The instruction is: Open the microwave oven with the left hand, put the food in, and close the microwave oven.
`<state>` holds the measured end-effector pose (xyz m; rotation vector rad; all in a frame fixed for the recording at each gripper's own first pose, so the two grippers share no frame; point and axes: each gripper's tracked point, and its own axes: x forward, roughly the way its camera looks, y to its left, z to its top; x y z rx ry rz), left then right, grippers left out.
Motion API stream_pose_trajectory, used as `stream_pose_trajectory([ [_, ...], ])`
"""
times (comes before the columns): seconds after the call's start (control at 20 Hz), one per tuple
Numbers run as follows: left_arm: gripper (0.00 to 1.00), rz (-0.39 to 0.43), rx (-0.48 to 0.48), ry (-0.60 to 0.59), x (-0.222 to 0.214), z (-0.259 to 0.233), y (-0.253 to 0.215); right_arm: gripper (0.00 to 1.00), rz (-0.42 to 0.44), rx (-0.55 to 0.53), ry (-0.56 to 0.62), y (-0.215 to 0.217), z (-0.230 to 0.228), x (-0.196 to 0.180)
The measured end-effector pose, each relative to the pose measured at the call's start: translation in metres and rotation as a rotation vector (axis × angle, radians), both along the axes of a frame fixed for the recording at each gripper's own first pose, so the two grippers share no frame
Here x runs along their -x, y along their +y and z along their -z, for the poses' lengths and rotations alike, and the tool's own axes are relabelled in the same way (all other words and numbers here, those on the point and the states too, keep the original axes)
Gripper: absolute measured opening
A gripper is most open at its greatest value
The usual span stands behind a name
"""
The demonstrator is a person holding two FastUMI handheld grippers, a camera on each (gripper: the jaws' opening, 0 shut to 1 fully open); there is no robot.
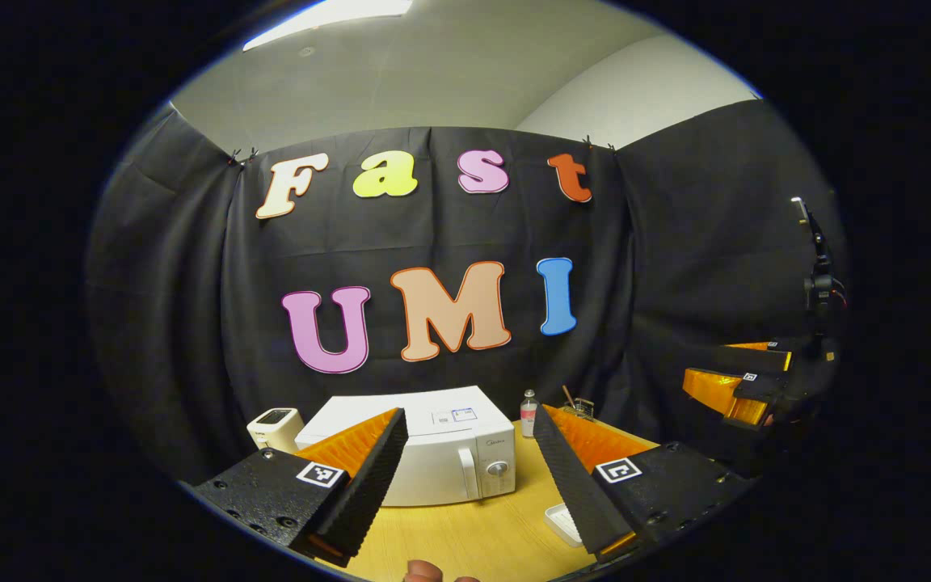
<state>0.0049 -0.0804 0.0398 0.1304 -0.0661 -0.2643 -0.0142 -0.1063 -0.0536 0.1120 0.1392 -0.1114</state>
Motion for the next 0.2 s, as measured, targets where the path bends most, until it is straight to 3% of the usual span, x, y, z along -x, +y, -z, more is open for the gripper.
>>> stream_pose_trajectory([
  [0.2,0.98,-0.01,0.0,-0.002,0.0009,0.0006,0.0063,0.96,0.01,0.0,0.005,0.0005,-0.0047,0.0107],
])
